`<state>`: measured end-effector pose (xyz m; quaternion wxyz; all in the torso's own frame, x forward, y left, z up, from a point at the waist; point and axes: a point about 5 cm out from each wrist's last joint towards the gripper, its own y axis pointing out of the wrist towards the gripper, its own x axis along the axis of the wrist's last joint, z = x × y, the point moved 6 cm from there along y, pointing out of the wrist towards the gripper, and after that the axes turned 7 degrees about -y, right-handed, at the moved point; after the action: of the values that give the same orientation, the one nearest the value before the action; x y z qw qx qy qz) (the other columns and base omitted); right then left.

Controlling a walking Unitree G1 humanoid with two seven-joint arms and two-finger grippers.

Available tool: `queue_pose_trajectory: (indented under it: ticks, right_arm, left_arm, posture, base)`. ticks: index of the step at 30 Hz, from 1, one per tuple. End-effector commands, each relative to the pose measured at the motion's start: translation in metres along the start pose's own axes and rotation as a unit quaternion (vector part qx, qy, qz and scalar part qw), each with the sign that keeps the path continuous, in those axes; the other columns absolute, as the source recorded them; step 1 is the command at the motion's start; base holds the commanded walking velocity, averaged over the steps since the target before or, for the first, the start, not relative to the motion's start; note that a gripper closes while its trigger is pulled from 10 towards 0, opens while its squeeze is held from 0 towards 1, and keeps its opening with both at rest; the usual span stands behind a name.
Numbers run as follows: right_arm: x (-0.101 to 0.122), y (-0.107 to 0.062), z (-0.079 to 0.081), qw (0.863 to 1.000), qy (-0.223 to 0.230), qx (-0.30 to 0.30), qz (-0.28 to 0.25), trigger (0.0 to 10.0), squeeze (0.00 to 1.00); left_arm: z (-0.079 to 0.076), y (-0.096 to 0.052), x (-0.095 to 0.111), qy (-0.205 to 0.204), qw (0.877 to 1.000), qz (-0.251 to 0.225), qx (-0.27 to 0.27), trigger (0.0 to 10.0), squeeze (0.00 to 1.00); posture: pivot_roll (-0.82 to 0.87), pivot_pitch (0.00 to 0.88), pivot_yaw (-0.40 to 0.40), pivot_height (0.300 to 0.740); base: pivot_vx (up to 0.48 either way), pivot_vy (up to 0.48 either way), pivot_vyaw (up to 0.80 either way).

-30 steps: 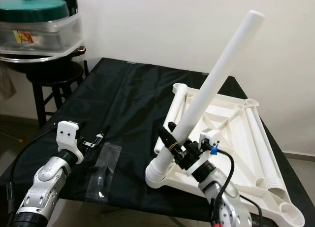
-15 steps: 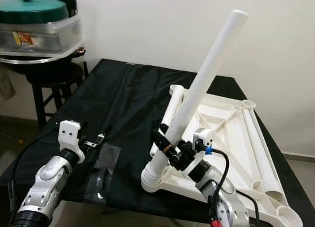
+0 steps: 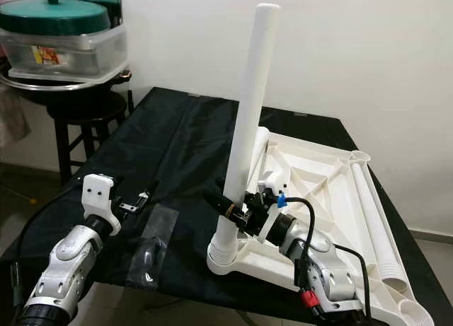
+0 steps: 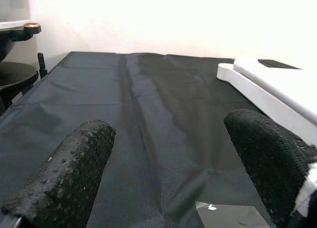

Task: Building children table

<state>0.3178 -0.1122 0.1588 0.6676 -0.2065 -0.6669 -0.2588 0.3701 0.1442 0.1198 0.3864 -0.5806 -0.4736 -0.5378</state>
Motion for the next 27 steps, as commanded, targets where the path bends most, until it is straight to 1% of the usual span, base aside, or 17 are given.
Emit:
queue_pose_trajectory:
  ticks: [1, 5, 7, 10, 11, 12, 13, 14, 17, 18, 19, 21, 23, 24, 25, 26, 27]
  right_arm:
    - [-0.052, -0.011, 0.003, 0.995, 0.040, -0.017, 0.091, 10.0, 0.00]
    - [-0.052, -0.011, 0.003, 0.995, 0.040, -0.017, 0.091, 10.0, 0.00]
    - [-0.057, -0.016, -0.004, 0.993, 0.029, -0.061, 0.096, 10.0, 0.00]
    - [-0.058, -0.016, -0.008, 0.992, 0.023, -0.080, 0.100, 10.0, 0.00]
    - [-0.061, -0.017, -0.020, 0.985, 0.010, -0.133, 0.113, 10.0, 0.00]
    - [-0.061, -0.017, -0.020, 0.985, 0.010, -0.133, 0.113, 10.0, 0.00]
    - [-0.063, -0.019, -0.035, 0.972, 0.010, -0.200, 0.121, 10.0, 0.00]
    - [-0.063, -0.019, -0.035, 0.972, 0.010, -0.200, 0.121, 10.0, 0.00]
    - [-0.060, -0.030, -0.063, 0.936, 0.021, -0.333, 0.110, 10.0, 0.00]
    - [-0.060, -0.030, -0.063, 0.936, 0.021, -0.333, 0.110, 10.0, 0.00]
    - [-0.059, -0.033, -0.067, 0.928, 0.023, -0.355, 0.105, 10.0, 0.00]
    - [-0.059, -0.035, -0.067, 0.922, 0.015, -0.373, 0.105, 10.0, 0.00]
    - [-0.059, -0.035, -0.067, 0.922, 0.015, -0.373, 0.105, 10.0, 0.00]
    - [-0.060, -0.038, -0.066, 0.914, 0.011, -0.392, 0.107, 10.0, 0.00]
    - [-0.060, -0.038, -0.066, 0.914, 0.011, -0.392, 0.107, 10.0, 0.00]
    - [-0.061, -0.041, -0.065, 0.904, -0.003, -0.412, 0.110, 10.0, 0.00]
    - [-0.061, -0.041, -0.065, 0.904, -0.003, -0.412, 0.110, 10.0, 0.00]
  left_arm:
    - [0.000, -0.003, -0.003, 0.002, 1.000, 0.003, 0.001, 10.0, 0.00]
    - [0.000, -0.003, -0.003, 0.002, 1.000, 0.003, 0.001, 10.0, 0.00]
    - [-0.002, -0.001, -0.003, 0.002, 1.000, 0.005, -0.002, 10.0, 0.00]
    - [-0.003, 0.000, -0.004, 0.002, 1.000, 0.005, -0.003, 10.0, 0.00]
    - [-0.003, 0.000, -0.004, 0.001, 1.000, 0.006, -0.004, 10.0, 0.00]
    - [-0.003, 0.000, -0.004, 0.001, 1.000, 0.006, -0.004, 10.0, 0.00]
    - [-0.003, 0.000, -0.004, 0.001, 1.000, 0.007, -0.005, 10.0, 0.00]
    - [-0.003, 0.000, -0.004, 0.001, 1.000, 0.007, -0.005, 10.0, 0.00]
    - [-0.004, -0.001, -0.006, 0.001, 1.000, 0.009, -0.006, 10.0, 0.00]
    - [-0.004, -0.001, -0.006, 0.001, 1.000, 0.009, -0.006, 10.0, 0.00]
    - [-0.004, -0.001, -0.006, 0.001, 1.000, 0.009, -0.006, 10.0, 0.00]
    - [-0.004, -0.001, -0.006, 0.001, 1.000, 0.009, -0.006, 10.0, 0.00]
    - [-0.004, -0.001, -0.006, 0.001, 1.000, 0.009, -0.006, 10.0, 0.00]
    - [-0.003, -0.001, -0.006, 0.002, 1.000, 0.009, -0.006, 10.0, 0.00]
    - [-0.003, -0.001, -0.006, 0.002, 1.000, 0.009, -0.006, 10.0, 0.00]
    - [-0.001, -0.002, -0.006, 0.003, 1.000, 0.010, -0.005, 10.0, 0.00]
    - [-0.001, -0.002, -0.006, 0.003, 1.000, 0.010, -0.005, 10.0, 0.00]
  posture:
    - [0.05, 0.000, -0.108, 0.740]
    - [0.05, 0.000, -0.108, 0.740]
    - [0.04, 0.000, -0.098, 0.740]
    - [0.04, 0.000, -0.095, 0.740]
    - [0.04, 0.000, -0.091, 0.740]
    - [0.04, 0.000, -0.091, 0.740]
    - [0.04, 0.000, -0.091, 0.740]
    - [0.04, 0.000, -0.091, 0.740]
    - [0.03, 0.000, -0.085, 0.740]
    - [0.03, 0.000, -0.085, 0.740]
    - [0.03, 0.000, -0.085, 0.740]
    - [0.03, 0.000, -0.085, 0.740]
    - [0.03, 0.000, -0.085, 0.740]
    - [0.03, 0.000, -0.085, 0.740]
    - [0.03, 0.000, -0.085, 0.740]
    - [0.03, 0.000, -0.086, 0.740]
    - [0.03, 0.000, -0.086, 0.740]
  base:
    - [0.000, 0.000, 0.00]
    - [0.000, 0.000, 0.00]
    - [0.000, 0.000, 0.00]
    - [0.000, 0.000, 0.00]
    - [0.000, 0.000, 0.00]
    - [0.000, 0.000, 0.00]
    - [0.000, 0.000, 0.00]
    - [0.000, 0.000, 0.00]
    - [0.000, 0.000, 0.00]
    - [0.000, 0.000, 0.00]
    - [0.000, 0.000, 0.00]
    - [0.000, 0.000, 0.00]
    - [0.000, 0.000, 0.00]
    - [0.000, 0.000, 0.00]
    - [0.000, 0.000, 0.00]
    - [0.000, 0.000, 0.00]
    - [0.000, 0.000, 0.00]
